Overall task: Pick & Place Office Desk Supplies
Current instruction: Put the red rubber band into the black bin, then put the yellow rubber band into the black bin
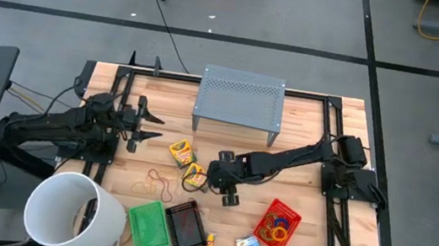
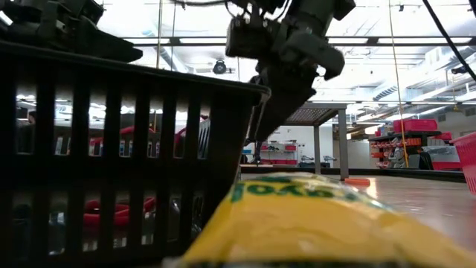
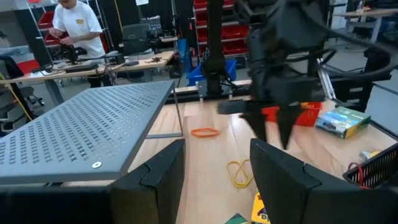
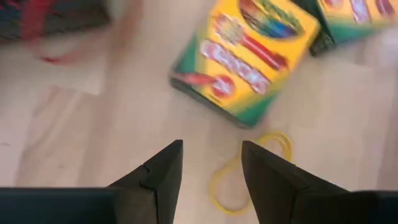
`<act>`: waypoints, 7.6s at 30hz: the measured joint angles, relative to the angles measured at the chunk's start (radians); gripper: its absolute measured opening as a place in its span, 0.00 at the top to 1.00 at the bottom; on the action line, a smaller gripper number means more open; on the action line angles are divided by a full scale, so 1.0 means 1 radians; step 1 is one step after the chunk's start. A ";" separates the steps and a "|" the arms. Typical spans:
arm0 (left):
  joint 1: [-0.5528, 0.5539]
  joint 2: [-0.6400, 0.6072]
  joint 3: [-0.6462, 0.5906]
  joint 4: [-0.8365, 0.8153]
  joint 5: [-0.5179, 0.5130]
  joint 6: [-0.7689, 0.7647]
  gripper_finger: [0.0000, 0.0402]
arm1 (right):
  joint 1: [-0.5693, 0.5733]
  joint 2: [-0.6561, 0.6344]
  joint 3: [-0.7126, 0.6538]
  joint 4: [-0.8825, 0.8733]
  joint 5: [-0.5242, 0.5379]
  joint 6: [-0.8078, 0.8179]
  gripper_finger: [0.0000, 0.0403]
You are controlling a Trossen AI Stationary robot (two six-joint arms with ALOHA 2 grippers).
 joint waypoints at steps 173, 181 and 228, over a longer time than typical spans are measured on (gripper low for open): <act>-0.005 0.213 -0.002 0.058 0.117 0.015 0.54 | 0.044 0.266 0.388 -0.452 0.084 0.087 0.52; -0.078 0.331 -0.002 0.243 0.177 -0.008 0.54 | -0.008 0.136 0.087 -0.130 0.005 0.103 0.52; -0.167 0.579 -0.002 0.627 -0.044 0.022 0.54 | 0.109 -0.042 0.138 -0.187 0.278 0.050 1.00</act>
